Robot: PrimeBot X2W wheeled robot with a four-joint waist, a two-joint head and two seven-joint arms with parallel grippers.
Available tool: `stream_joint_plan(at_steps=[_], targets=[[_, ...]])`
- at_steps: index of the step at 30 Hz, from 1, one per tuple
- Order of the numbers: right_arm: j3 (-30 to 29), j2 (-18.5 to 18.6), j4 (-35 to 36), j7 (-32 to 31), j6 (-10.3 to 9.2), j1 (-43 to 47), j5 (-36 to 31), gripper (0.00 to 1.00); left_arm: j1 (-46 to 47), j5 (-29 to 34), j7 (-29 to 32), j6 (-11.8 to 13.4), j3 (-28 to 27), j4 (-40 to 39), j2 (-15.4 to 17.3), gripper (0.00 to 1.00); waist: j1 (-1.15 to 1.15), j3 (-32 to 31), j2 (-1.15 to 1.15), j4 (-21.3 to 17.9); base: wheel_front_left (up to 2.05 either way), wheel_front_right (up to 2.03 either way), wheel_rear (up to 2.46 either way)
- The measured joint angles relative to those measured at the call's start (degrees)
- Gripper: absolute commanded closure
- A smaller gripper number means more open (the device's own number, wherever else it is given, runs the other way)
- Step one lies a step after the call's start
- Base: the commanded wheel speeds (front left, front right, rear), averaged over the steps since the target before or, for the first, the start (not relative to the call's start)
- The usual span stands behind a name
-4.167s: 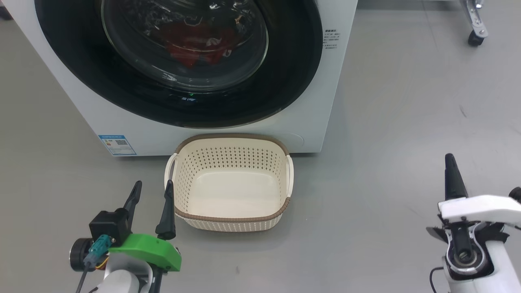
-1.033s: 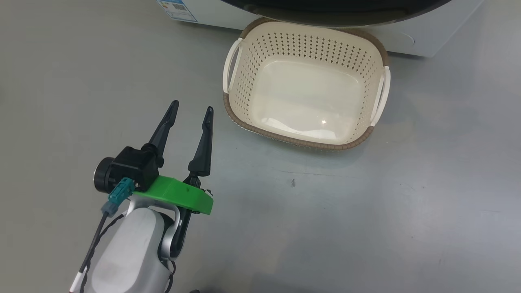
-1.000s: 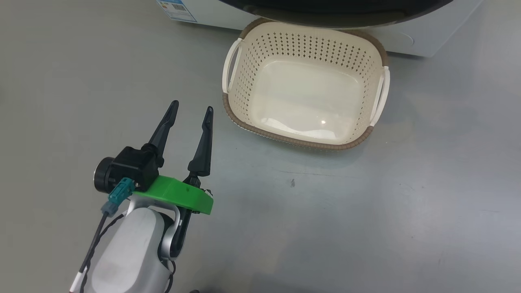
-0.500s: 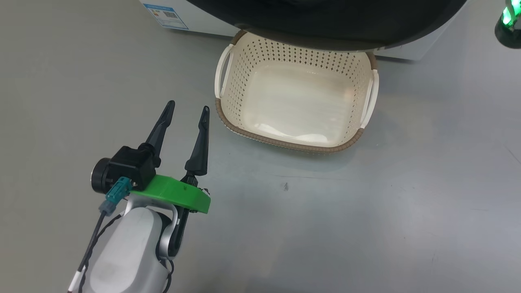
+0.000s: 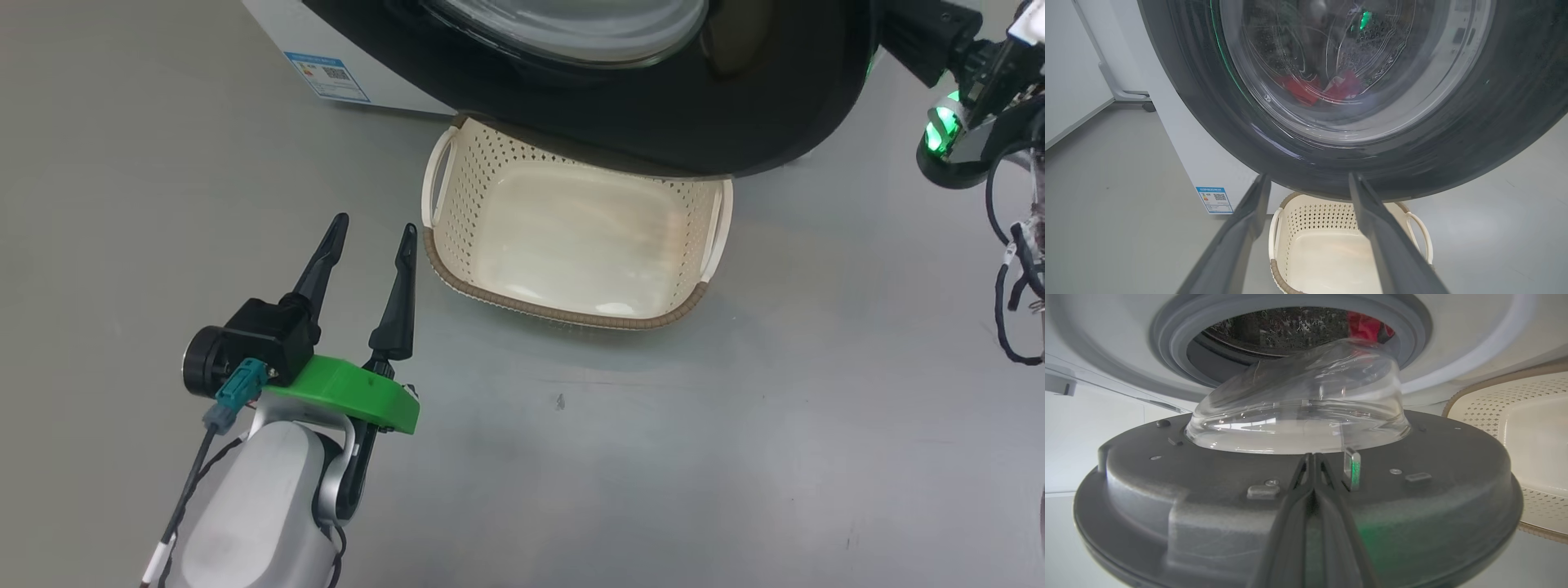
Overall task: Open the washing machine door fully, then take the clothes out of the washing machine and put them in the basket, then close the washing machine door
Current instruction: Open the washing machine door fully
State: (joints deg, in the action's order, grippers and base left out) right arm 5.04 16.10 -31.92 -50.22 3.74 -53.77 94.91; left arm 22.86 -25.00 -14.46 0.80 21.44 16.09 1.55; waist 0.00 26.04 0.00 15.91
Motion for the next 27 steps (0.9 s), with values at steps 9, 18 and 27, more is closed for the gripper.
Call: stream_joint_plan(at_steps=[9, 18, 27], targets=[[1.42, -2.15, -0.09, -0.98, 1.54, 4.75, 0.01, 1.0, -1.55, 1.66, 0.0, 0.0, -0.25, 1.55, 0.0, 0.0, 0.0, -3.59, 0.0, -0.42, 0.0, 0.0, 0.0], [2.81, -5.46, -0.32, -1.43, 2.26, 11.18, 0.36, 1.0, -3.91, 2.34, 0.0, -0.03, -0.3, 3.05, 0.01, 0.0, 0.0, -8.72, 0.0, -0.39, 0.0, 0.0, 0.0], [3.83, -8.26, -0.33, -1.49, 2.69, 15.58, 0.77, 1.0, -6.2, 2.32, 0.01, -0.09, -0.24, 3.82, 0.05, 0.0, 0.0, -12.49, 0.0, 0.59, 0.0, 0.0, 0.0]])
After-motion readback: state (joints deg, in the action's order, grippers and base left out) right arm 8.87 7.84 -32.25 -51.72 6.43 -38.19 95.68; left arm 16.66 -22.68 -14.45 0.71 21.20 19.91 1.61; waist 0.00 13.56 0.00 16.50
